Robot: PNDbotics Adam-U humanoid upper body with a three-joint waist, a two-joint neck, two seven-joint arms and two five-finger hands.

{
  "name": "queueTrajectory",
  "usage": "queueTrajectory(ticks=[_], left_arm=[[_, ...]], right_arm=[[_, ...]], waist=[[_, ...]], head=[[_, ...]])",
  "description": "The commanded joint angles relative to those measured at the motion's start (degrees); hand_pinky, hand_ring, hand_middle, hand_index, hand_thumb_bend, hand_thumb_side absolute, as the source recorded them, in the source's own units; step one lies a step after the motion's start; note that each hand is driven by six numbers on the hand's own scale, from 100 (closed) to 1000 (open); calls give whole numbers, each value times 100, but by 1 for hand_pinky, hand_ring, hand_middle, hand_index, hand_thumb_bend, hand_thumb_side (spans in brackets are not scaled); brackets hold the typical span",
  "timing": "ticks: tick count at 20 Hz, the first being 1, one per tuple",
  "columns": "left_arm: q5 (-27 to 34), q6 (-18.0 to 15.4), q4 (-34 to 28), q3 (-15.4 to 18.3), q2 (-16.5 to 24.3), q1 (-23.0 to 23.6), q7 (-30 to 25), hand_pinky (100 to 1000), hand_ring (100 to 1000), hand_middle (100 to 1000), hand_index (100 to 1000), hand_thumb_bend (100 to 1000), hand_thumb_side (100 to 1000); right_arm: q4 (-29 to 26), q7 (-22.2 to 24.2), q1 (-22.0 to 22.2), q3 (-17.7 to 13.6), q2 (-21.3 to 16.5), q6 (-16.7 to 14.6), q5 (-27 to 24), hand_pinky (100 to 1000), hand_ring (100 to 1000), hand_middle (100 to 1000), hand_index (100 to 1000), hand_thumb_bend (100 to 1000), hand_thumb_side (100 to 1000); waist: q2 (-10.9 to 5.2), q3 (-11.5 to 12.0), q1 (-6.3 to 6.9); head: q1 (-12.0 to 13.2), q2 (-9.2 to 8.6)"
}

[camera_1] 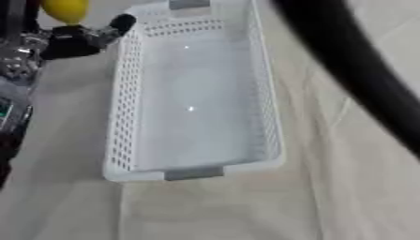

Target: Pick up objects on the table and place them in the box.

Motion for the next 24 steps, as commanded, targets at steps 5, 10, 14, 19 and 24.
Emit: queueTrajectory(ticks=[5,10,14,19,24], left_arm=[[190,-70,293,-143,72,20,-315,100,182,220,331,100,100],[59,12,491,-226,99,61,-1011,100,442,505,600,100,195],[-2,27,501,-203,104,73,-1453,371,645,706,766,100,569],[-10,35,529,-179,101,81,-1693,624,801,820,853,236,700],[19,83,560,-150,95,82,-1878,645,824,860,881,246,745]], right_arm=[[17,0,12,-32,-71,30,-3,460,569,656,720,100,880],[49,-36,-7,-25,-64,28,-25,460,569,656,720,100,879],[63,-48,-12,-22,-59,22,-34,460,569,656,720,100,879],[71,-56,-12,-19,-60,14,-43,460,569,656,720,100,879],[79,-59,-11,-17,-57,13,-50,460,569,656,720,100,880]], waist=[[-45,25,26],[-16,21,34],[-5,24,31],[-4,25,28],[-2,28,26]], head=[[-95,-228],[-137,-248],[-156,-247],[-169,-262],[-175,-266]])
